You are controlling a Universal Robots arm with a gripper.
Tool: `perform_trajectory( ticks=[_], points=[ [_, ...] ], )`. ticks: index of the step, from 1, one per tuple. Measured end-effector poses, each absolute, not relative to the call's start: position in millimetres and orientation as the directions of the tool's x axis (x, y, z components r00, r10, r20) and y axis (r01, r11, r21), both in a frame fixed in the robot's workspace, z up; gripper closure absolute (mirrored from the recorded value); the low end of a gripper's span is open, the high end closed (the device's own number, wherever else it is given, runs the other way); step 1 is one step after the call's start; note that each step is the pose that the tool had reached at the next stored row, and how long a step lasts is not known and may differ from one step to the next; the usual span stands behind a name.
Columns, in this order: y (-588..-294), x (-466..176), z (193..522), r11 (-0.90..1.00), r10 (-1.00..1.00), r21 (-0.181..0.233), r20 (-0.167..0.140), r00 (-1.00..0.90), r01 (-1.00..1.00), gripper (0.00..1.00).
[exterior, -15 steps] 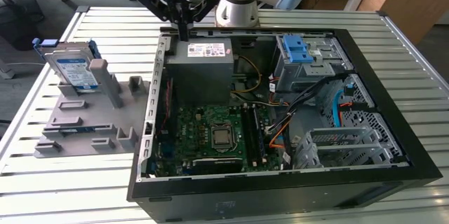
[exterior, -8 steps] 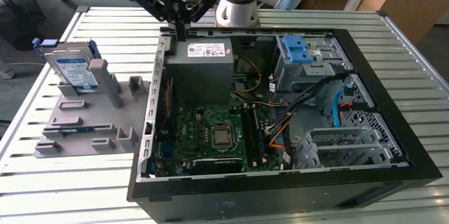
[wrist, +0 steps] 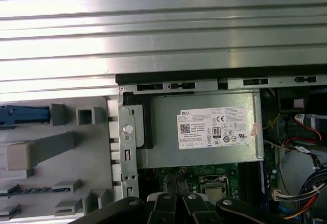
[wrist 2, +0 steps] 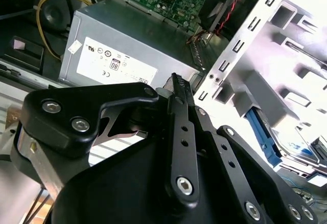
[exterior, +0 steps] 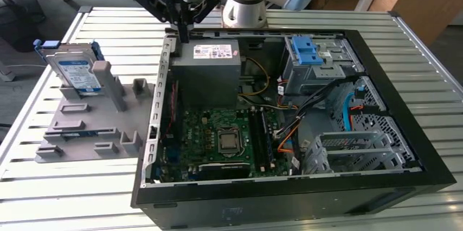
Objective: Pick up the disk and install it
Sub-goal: 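Reach for the disk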
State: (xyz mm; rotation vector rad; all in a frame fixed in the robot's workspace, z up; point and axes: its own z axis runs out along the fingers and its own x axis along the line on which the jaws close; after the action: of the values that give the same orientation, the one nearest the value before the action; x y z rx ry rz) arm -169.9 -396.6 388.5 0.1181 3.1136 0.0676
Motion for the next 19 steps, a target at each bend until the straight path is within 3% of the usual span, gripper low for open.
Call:
perform_trajectory(
  ticks=[19],
  points=[
    [-395.6, -179.5, 387.5, 0.996, 0.076, 0.044, -0.018, -0.997, 0.075, 0.89]
  ],
)
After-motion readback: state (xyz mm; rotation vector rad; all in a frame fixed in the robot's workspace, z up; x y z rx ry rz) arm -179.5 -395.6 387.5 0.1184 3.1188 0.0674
